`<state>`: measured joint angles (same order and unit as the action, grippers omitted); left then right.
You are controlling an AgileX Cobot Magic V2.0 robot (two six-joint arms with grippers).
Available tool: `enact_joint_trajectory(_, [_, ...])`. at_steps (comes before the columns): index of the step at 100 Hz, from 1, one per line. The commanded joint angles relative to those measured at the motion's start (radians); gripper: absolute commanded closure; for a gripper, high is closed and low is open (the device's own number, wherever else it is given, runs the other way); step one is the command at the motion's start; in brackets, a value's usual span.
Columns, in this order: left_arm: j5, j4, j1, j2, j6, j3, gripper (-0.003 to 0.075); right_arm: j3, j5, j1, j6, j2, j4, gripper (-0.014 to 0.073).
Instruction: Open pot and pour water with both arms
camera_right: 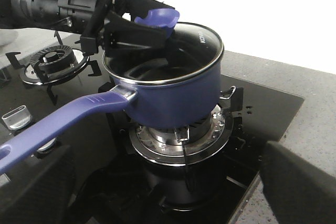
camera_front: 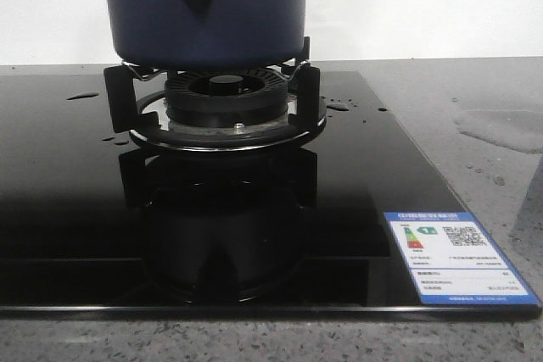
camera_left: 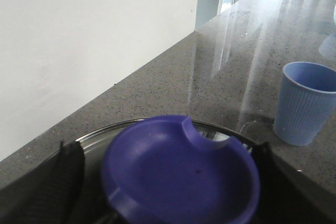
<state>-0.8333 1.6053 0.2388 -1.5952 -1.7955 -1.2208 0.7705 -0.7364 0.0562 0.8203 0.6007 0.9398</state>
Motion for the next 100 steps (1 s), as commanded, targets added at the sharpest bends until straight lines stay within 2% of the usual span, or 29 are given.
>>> enact_joint_trajectory(1, [-0.024,0.08,0.008,0.038,-0.006,-0.033,0.0251,0.032,0.053,-0.005,0.01,0.008,0.044,-0.003])
enact_joint_trajectory(17, [-0.05,0.081,0.008,0.038,-0.006,-0.033,0.0377,0.032,0.055,-0.005,0.01,0.008,0.044,-0.003])
enact_joint_trajectory(33, [-0.062,0.141,0.006,0.044,-0.006,-0.033,0.0438,0.032,0.087,-0.005,0.01,0.008,0.044,-0.003])
enact_joint_trajectory(55, [-0.076,0.173,-0.04,0.125,-0.006,-0.033,0.044,0.032,0.328,-0.005,0.01,0.001,0.009,-0.003])
enact_joint_trajectory(64, [-0.076,0.173,-0.072,0.179,-0.006,-0.033,0.044,0.032,0.427,-0.005,0.01,-0.011,-0.058,-0.003])
enact_joint_trajectory(78, [-0.076,0.168,-0.126,0.272,0.022,-0.033,0.044,0.032,0.458,-0.005,0.01,-0.017,-0.215,-0.003])
enact_joint_trajectory(100, [-0.076,0.133,-0.177,0.383,0.083,-0.033,0.044,-0.048,0.521,-0.005,0.01,-0.021,-0.231,-0.0029])
